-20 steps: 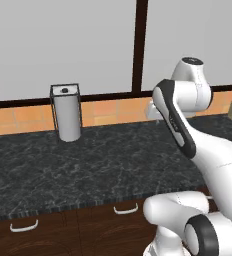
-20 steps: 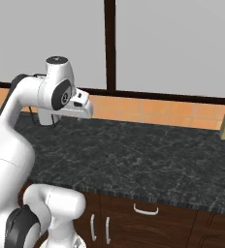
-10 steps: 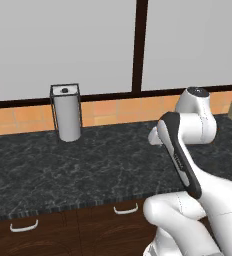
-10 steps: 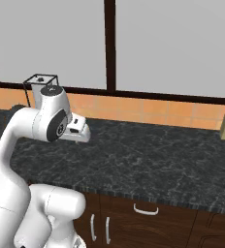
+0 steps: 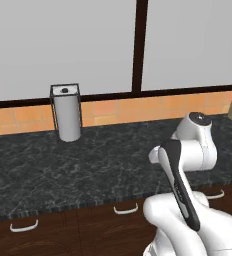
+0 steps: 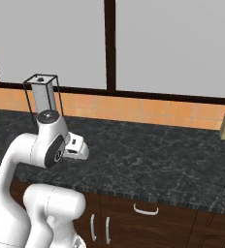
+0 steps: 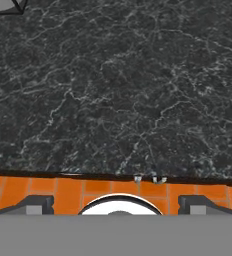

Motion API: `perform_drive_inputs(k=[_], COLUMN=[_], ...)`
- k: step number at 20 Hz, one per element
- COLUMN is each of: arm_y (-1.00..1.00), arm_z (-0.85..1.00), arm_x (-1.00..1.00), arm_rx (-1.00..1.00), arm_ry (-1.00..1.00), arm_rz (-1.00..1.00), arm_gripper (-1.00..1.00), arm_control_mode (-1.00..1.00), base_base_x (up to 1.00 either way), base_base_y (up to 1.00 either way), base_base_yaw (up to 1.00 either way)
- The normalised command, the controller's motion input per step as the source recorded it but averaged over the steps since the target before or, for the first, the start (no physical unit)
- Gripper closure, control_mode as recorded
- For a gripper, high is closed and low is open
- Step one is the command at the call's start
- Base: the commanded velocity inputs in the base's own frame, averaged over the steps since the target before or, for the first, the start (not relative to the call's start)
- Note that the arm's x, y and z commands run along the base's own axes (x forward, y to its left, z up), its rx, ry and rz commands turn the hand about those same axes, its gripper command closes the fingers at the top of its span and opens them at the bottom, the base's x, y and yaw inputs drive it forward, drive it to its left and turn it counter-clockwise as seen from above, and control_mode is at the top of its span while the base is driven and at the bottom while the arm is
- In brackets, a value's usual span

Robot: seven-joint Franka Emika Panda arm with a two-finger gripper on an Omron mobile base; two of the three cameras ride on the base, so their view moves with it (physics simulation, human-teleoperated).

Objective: Take a straw from the drawer in front and place it inside the glass cup on the dining counter.

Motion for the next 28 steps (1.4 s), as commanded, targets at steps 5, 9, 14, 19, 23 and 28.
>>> perform_drive_inputs(k=[5, 9, 14, 19, 23, 28], arm_y=[0.00, 0.00, 0.00, 0.00, 0.00, 0.00], arm_z=[0.00, 0.00, 0.00, 0.00, 0.00, 0.00], arm_x=[0.00, 0.00, 0.00, 0.00, 0.00, 0.00], arm_rx=[0.00, 0.00, 0.00, 0.00, 0.00, 0.00], arm_ry=[0.00, 0.00, 0.00, 0.00, 0.00, 0.00], arm_rz=[0.00, 0.00, 0.00, 0.00, 0.00, 0.00], arm_gripper=[-1.00, -1.00, -1.00, -1.00, -1.00, -1.00], arm_control_mode=[1.00, 1.00, 1.00, 1.00, 1.00, 1.00], base_base_x=[-0.07, -0.10, -0.30, -0.49, -0.50, -0.31], base_base_y=[-0.58, -0.51, -0.13, -0.44, -0.58, -0.43], base_base_yaw=[0.09, 0.17, 0.30, 0.36, 0.39, 0.41])
